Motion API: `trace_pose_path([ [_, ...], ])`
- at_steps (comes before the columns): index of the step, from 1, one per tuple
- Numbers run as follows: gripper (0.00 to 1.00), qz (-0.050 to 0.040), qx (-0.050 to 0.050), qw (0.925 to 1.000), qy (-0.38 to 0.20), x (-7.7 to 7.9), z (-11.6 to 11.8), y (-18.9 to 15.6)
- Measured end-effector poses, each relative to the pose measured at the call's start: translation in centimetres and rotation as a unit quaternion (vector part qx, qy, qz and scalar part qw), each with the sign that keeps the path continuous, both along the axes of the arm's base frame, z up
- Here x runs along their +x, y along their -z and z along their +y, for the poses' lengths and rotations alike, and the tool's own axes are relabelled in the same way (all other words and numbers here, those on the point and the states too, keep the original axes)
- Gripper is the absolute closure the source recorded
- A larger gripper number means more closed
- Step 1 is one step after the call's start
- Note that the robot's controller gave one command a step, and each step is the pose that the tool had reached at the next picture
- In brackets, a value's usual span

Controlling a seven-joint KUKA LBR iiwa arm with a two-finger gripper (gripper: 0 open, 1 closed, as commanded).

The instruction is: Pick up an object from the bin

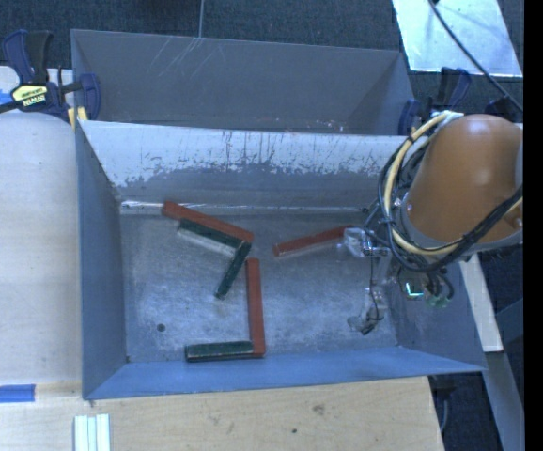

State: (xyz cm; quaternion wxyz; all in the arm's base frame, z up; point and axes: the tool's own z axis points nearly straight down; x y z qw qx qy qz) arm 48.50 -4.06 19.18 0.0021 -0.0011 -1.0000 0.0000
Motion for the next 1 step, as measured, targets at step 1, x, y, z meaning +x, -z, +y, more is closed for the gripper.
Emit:
trace_pose_path([
  [1, 0.0, -0.0038, 0.002, 0.9996, -0.027, 3.5, 12.32, 4.47],
])
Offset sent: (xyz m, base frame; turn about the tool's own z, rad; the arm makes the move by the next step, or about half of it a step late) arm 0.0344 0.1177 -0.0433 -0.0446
